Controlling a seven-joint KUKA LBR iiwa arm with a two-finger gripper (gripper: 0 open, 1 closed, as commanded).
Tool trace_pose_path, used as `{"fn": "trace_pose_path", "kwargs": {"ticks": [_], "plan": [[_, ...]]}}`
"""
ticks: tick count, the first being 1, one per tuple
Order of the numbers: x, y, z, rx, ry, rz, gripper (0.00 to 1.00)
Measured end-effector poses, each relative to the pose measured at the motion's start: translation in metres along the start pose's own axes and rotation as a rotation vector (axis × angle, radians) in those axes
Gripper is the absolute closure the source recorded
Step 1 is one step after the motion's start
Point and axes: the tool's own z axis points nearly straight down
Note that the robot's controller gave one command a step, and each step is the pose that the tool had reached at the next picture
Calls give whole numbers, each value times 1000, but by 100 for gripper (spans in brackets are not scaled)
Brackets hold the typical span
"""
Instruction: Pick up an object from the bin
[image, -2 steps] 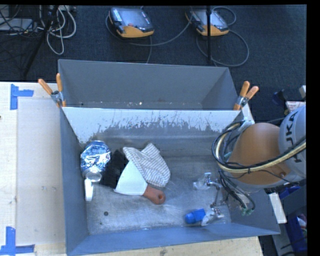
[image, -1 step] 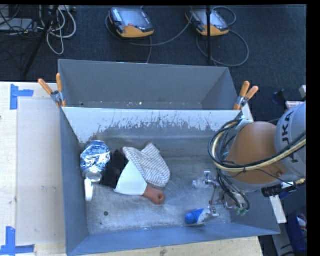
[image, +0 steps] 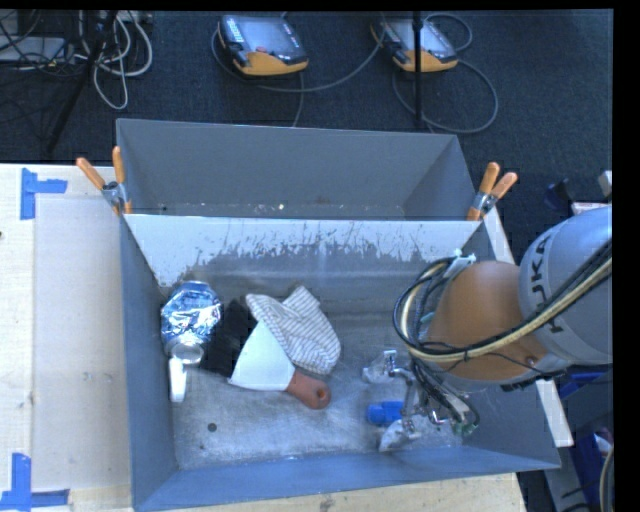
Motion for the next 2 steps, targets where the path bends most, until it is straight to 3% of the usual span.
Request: {"fn": "trace_pose_path", "kwargs": {"ticks": [1,2], "plan": [[12,0,0,-2,49,37,100],[12,0,0,-2,48,35,100]]}}
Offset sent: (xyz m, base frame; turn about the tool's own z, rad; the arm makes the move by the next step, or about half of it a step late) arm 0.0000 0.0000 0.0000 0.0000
